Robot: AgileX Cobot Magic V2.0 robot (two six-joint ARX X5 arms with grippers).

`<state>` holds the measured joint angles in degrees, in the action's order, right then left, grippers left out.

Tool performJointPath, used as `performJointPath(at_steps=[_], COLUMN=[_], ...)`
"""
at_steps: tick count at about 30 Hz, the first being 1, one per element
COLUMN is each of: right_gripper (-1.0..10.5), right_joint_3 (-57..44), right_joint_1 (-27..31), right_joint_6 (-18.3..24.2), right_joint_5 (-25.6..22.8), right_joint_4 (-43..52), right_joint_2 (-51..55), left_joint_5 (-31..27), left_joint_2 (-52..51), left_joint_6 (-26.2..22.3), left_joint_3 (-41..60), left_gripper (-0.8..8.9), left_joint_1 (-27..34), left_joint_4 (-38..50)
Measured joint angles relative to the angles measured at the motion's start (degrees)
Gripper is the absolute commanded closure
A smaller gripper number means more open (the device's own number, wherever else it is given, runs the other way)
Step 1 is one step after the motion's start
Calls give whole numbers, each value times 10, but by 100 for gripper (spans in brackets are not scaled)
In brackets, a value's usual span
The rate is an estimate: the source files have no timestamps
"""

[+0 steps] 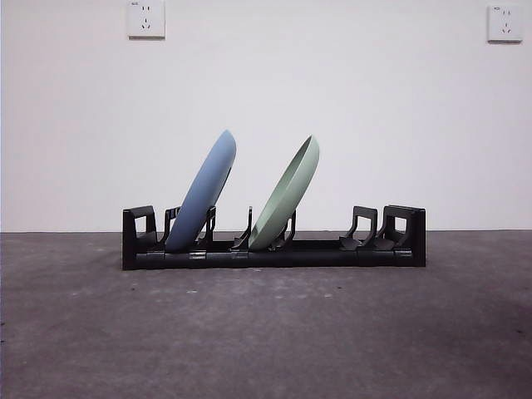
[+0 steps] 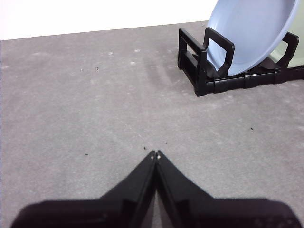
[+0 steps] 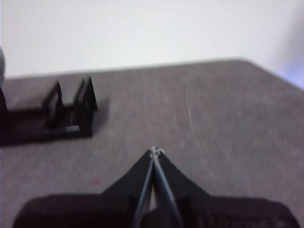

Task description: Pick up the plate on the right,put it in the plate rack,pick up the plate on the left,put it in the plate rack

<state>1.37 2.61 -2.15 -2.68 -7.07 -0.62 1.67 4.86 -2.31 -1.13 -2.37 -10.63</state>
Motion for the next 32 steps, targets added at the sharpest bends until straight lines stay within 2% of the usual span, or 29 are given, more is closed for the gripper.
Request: performJointPath(at_steps=[4,11,32], right_gripper=[945,945,945], right_joint_3=[0,0,0], right_joint_1=[0,0,0], right_joint_6=[0,-11,-19], right_joint_5=[-16,3,3], right_joint_4=[-15,-38,-39], right_joint_2=[0,0,0], left_joint_5=[0,0,0], left_joint_2=[0,0,0], left_joint_6=[0,0,0], left_joint_3=[0,0,0], left_gripper=[817,817,817], left_joint_1=[0,0,0], left_joint_4=[0,0,0])
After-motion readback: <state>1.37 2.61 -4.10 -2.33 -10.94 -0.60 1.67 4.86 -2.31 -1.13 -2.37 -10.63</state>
